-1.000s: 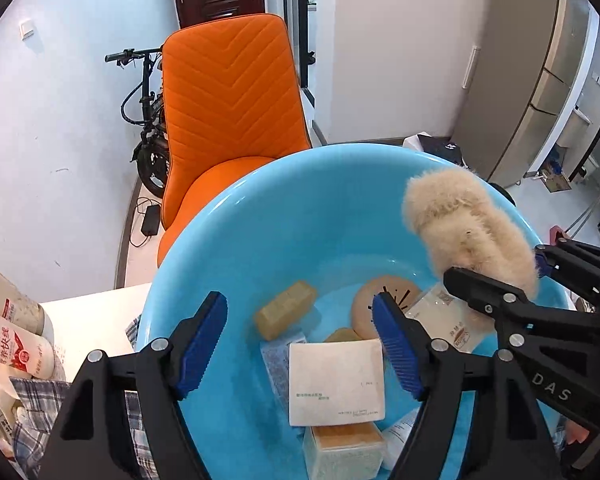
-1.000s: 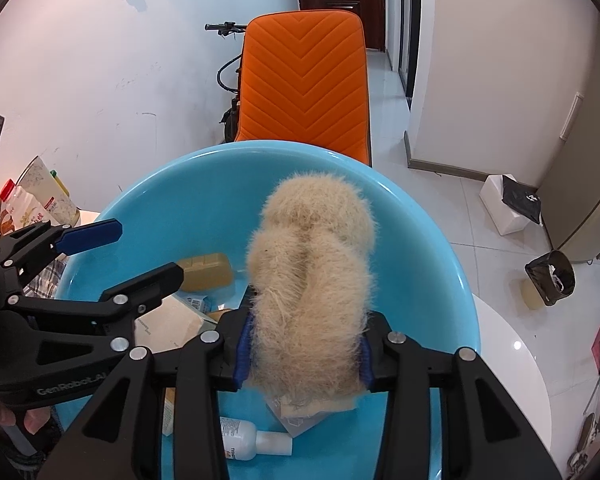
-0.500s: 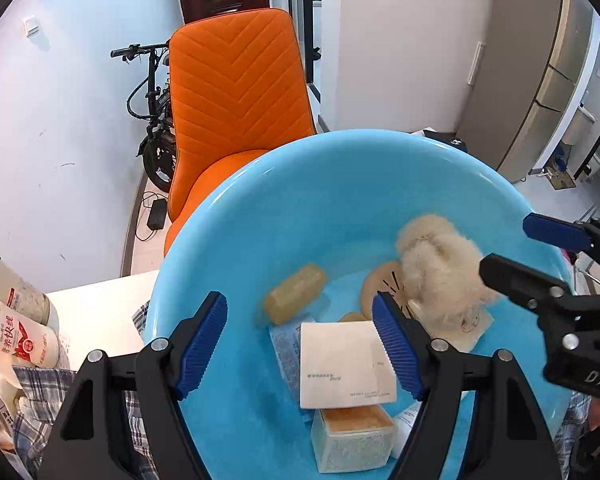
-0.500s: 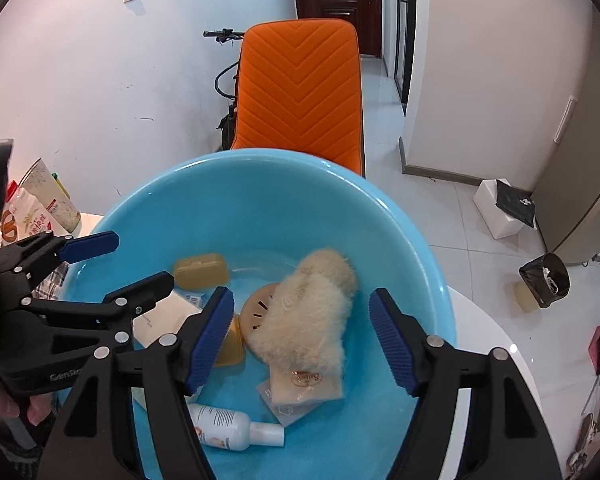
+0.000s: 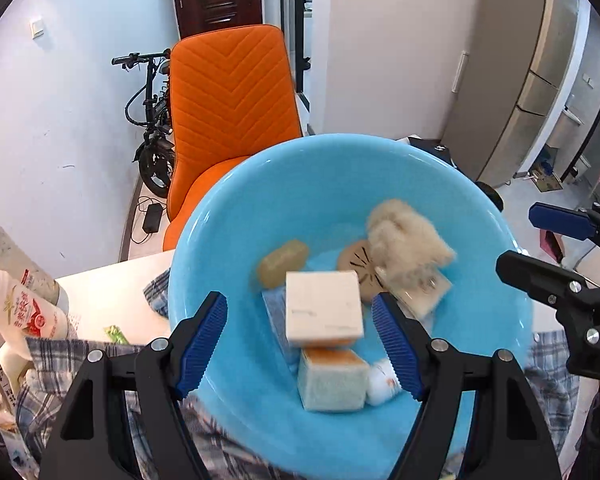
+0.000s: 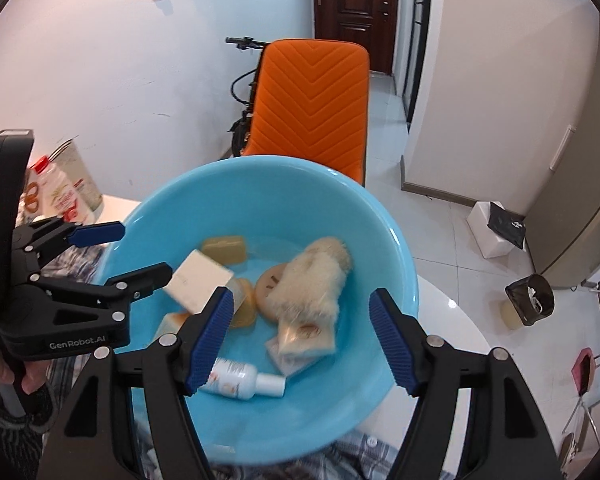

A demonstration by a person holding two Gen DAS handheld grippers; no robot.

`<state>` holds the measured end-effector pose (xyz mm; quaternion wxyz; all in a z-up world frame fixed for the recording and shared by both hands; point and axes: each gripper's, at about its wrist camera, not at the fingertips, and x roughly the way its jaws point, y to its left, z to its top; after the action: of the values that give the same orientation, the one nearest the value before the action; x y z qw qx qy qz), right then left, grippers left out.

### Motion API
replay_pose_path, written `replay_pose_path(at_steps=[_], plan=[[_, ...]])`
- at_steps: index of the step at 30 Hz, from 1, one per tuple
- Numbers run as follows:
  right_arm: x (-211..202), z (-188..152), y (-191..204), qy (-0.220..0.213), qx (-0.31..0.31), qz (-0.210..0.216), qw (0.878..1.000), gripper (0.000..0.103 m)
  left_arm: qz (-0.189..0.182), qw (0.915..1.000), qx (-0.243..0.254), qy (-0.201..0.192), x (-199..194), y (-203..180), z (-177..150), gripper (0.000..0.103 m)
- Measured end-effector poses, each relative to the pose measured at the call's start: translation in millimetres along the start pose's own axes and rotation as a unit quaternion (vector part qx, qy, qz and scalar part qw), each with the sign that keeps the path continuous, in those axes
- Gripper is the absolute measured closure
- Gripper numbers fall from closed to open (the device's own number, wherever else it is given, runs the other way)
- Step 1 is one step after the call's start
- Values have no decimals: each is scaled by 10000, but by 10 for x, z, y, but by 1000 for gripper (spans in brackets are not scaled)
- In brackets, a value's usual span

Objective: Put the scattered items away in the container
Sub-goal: 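Lower both items into the basin and open both tools, then lift both open tools out of the basin back over the shirt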

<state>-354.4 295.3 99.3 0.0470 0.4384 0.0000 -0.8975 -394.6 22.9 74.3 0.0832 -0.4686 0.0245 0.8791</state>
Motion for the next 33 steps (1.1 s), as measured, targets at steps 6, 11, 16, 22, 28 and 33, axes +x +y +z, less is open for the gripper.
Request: replay_pose_path(at_steps=[6, 11, 16, 22, 28, 33], plan=[[-327, -118, 112, -69, -114, -33, 9999, 34, 46, 10000, -17, -31, -344, -59, -162, 26], [-616, -277, 214, -126, -119, 25, 9998, 34, 6, 10000, 46, -63, -628, -177, -400, 26], [-834, -508, 329, -176, -164, 85, 9997, 34, -86, 9999, -26, -59, -829, -263, -654, 26], [-1013, -919, 455, -119, -264, 219, 9993, 34, -189, 9998, 35, 51, -967, -361, -1087, 26], [-1178, -1335, 513, -72, -239, 467, 9986, 34, -236, 9995, 121, 177, -1074, -377, -1488, 26], [-1226, -1596, 566, -84, -227, 585, 9980, 34, -190, 9994, 218, 213, -1167, -363, -1816, 26]])
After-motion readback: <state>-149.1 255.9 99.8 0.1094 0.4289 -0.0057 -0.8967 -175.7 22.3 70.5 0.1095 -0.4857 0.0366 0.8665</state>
